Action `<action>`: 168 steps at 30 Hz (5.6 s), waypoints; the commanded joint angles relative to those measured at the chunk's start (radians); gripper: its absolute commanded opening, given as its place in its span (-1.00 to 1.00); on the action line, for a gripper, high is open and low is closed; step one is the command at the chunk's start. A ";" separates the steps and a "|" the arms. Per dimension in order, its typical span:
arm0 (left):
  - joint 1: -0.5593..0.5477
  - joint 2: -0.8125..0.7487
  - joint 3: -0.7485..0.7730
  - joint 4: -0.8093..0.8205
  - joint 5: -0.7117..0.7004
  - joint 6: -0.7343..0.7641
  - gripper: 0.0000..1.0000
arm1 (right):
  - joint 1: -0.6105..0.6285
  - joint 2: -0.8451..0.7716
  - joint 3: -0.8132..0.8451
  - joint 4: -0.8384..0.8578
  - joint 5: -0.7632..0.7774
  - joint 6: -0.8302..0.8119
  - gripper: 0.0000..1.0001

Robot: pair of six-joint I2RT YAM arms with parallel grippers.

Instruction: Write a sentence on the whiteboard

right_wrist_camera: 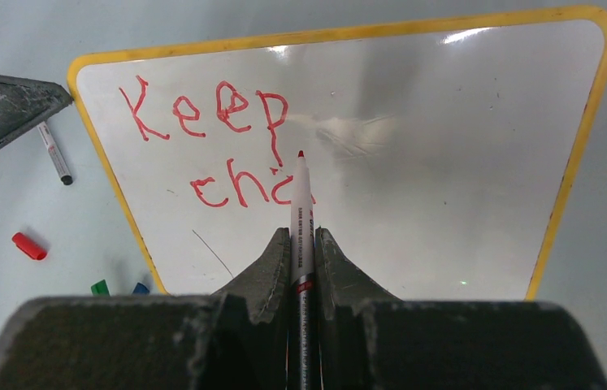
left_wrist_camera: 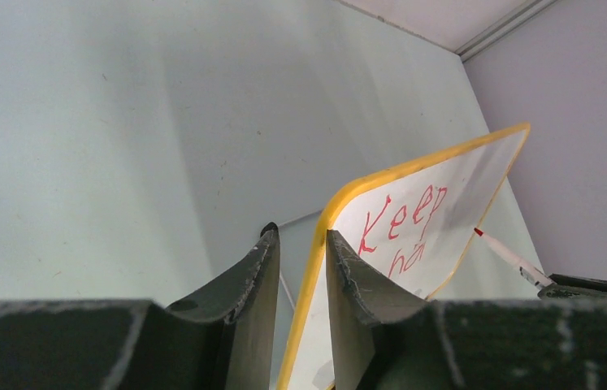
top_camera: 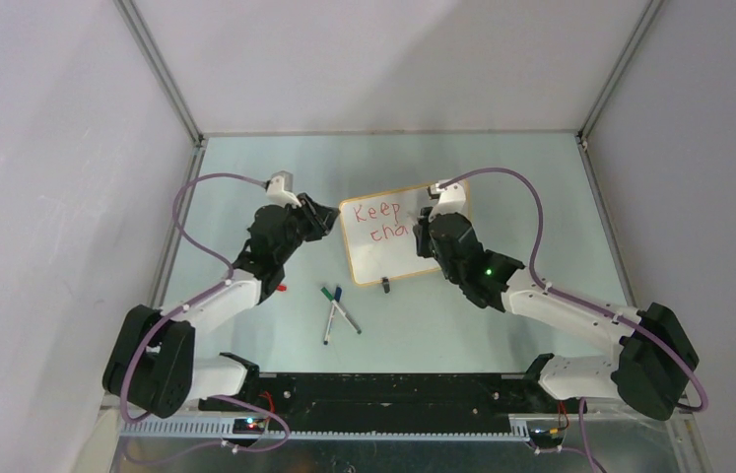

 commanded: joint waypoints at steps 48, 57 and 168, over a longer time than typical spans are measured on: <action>0.002 0.061 0.062 0.040 0.085 -0.007 -0.62 | -0.040 0.065 0.053 -0.042 -0.012 0.026 -1.00; 0.003 0.056 0.061 0.038 0.078 -0.004 -0.62 | -0.048 0.070 0.054 -0.027 -0.017 0.026 -1.00; 0.003 0.031 0.052 0.020 0.053 0.006 -0.60 | 0.000 0.053 0.079 -0.116 -0.061 -0.050 -1.00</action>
